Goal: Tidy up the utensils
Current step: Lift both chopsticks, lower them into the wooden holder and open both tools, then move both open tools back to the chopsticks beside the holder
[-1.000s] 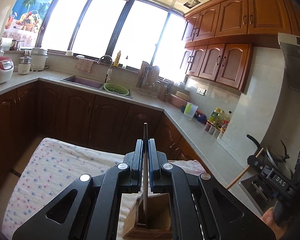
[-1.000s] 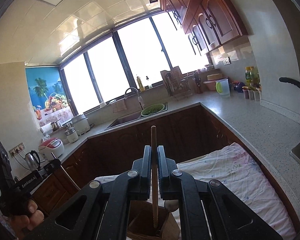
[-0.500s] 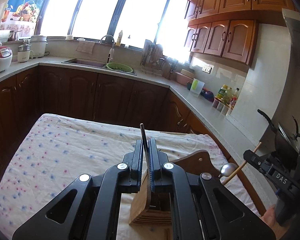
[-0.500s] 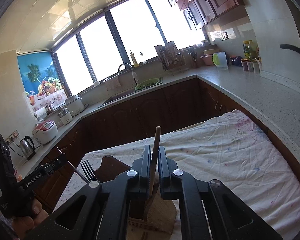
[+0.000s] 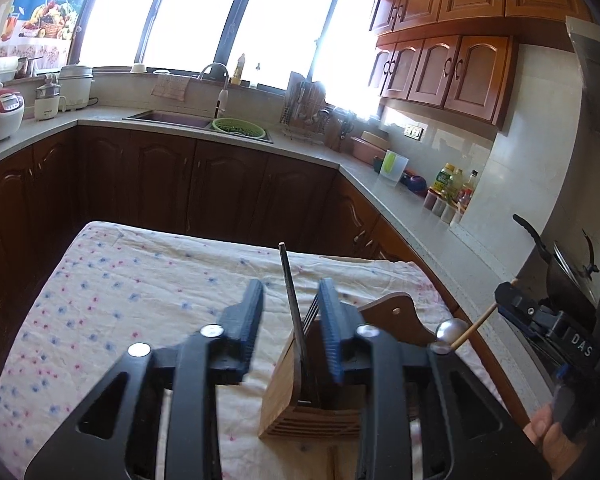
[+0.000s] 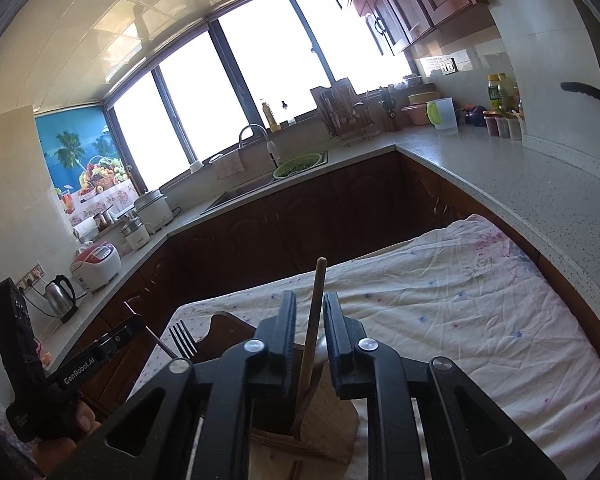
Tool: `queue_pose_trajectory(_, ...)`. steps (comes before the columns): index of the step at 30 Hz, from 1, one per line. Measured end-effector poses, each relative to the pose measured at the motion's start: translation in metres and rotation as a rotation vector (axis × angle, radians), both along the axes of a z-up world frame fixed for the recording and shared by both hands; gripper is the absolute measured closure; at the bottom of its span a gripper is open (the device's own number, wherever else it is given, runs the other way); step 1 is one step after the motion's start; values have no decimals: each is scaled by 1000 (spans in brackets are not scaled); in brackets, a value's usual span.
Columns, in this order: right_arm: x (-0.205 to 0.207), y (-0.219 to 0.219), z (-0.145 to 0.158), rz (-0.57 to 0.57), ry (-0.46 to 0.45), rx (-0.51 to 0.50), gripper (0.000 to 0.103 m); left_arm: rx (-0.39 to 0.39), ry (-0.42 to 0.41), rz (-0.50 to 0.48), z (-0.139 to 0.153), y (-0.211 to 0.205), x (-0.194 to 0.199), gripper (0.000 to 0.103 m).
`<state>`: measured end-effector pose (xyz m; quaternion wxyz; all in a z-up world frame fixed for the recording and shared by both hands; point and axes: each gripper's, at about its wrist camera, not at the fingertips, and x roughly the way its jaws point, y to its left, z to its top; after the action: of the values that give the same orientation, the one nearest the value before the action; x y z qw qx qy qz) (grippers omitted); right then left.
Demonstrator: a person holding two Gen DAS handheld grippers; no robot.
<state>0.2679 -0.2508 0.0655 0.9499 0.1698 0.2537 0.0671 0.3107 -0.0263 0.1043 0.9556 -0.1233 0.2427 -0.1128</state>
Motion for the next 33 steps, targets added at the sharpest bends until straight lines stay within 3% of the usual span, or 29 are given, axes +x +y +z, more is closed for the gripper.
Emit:
queue_pose_trajectory(1,-3,-2,3,2,-12,13,56,-3,-13,11,2,2,-5,51)
queue_pose_trajectory(3,-11,-5,10,-3,-40,34,31,-3,-28,22,6,6,-16,47)
queue_pose_trajectory(4,-17,-7,14,-5,-57,43,26,-5,-33,23,8,9,-21,43)
queue_pose_trajectory(6,-28,-8,21,-7,-86,56,6,0,-45,33,10,14,-34,37)
queue_pose_trajectory(7,-34,-8,25,-9,-98,61,3,5,-52,41,11,16,-41,32)
queue_pose_trajectory(17,-106,-5,25,-17,-121,12,1,23,-42,60,-4,34,-107,23)
queue_pose_trajectory(24,-146,-11,-1,-53,-47,-3,1,42,26,58,-31,38,-136,22)
queue_pose_trajectory(33,-167,-19,-32,-75,54,-3,1,63,117,42,-68,38,-153,22)
